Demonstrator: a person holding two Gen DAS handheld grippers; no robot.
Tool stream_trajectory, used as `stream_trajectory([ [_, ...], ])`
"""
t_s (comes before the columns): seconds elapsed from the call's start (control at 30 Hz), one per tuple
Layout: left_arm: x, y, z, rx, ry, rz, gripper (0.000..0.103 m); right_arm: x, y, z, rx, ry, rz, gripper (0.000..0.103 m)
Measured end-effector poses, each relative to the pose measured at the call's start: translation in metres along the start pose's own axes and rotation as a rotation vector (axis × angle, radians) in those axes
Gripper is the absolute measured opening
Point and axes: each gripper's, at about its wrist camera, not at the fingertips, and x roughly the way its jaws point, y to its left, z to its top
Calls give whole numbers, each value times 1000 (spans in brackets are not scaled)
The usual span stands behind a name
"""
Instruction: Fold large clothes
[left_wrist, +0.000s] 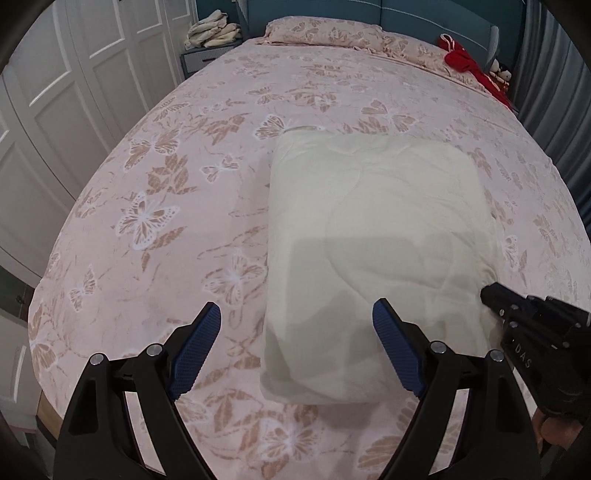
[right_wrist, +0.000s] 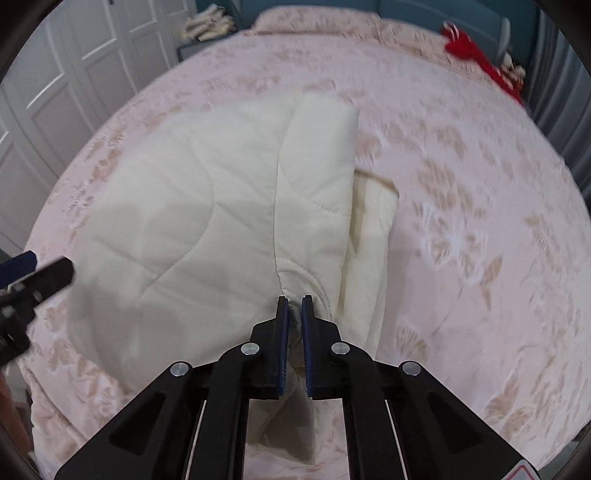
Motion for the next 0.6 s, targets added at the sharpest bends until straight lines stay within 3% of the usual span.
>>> stream_trajectory([
  [0.33, 40, -15, -6, 14, 57, -36, 80, 34, -14, -5, 94, 70, 20, 3],
  [0.6, 61, -28, -10, 52, 63, -4, 81, 40, -8, -5, 60, 64, -5, 4],
])
